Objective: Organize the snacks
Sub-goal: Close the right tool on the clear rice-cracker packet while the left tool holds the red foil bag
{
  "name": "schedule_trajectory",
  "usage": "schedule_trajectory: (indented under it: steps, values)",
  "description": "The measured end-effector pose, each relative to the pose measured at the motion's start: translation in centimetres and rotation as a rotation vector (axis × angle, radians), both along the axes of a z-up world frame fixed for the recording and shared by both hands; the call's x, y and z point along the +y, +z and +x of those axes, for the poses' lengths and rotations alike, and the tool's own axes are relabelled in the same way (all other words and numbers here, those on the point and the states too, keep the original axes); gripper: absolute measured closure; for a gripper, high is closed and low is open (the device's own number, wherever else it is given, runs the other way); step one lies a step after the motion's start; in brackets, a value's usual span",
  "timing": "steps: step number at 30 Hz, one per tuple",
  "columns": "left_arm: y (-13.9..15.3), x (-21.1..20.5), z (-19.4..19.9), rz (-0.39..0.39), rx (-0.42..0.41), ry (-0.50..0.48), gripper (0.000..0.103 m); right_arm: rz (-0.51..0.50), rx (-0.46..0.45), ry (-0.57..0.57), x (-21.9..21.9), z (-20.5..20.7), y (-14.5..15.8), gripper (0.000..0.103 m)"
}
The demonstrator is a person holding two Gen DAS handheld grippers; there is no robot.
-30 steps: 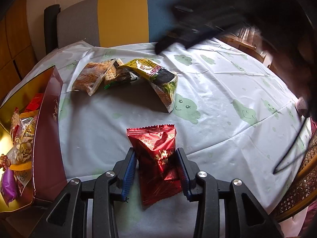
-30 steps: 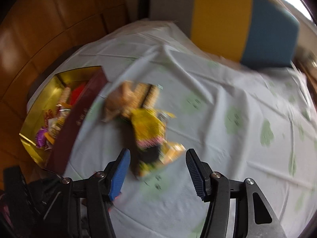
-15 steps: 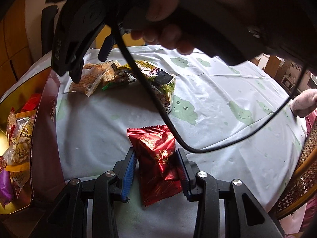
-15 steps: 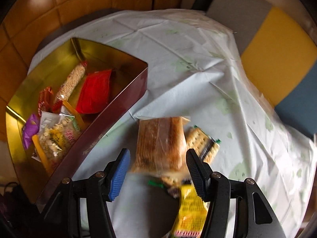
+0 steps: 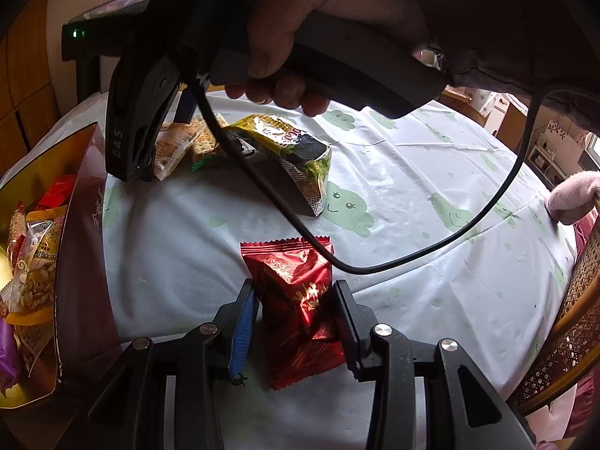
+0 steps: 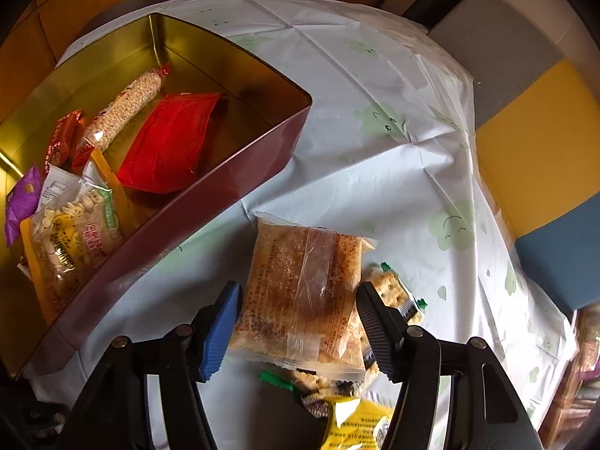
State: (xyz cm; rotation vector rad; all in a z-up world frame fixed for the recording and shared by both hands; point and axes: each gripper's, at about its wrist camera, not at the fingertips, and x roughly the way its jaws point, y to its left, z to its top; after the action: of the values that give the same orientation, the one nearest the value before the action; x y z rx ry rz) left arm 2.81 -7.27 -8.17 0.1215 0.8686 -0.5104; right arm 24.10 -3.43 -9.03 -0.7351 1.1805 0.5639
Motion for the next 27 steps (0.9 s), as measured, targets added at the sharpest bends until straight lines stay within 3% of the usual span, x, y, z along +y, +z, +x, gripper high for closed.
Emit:
schedule_trajectory:
  steps: [6, 16, 22, 27]
  values:
    - [0.0, -0.1, -0.1, 0.002, -0.001, 0.000, 0.062, 0.049, 0.001, -0.024, -0.4, -0.1, 0.5, 0.044]
    - [-0.1, -0.5, -0.3, 0.015, -0.006, 0.004, 0.062, 0.174, -0.068, -0.140, -4.6, -4.1, 5.6, 0.044]
    - [0.0, -1.0, -0.4, 0.033, -0.013, 0.010, 0.062, 0.211, -0.121, -0.335, -11.4, -8.3, 8.1, 0.044]
    - [0.3, -1.3, -0.8, 0.053, -0.019, 0.019, 0.062, 0.231, -0.132, -0.579, -18.3, -11.3, 7.9, 0.044]
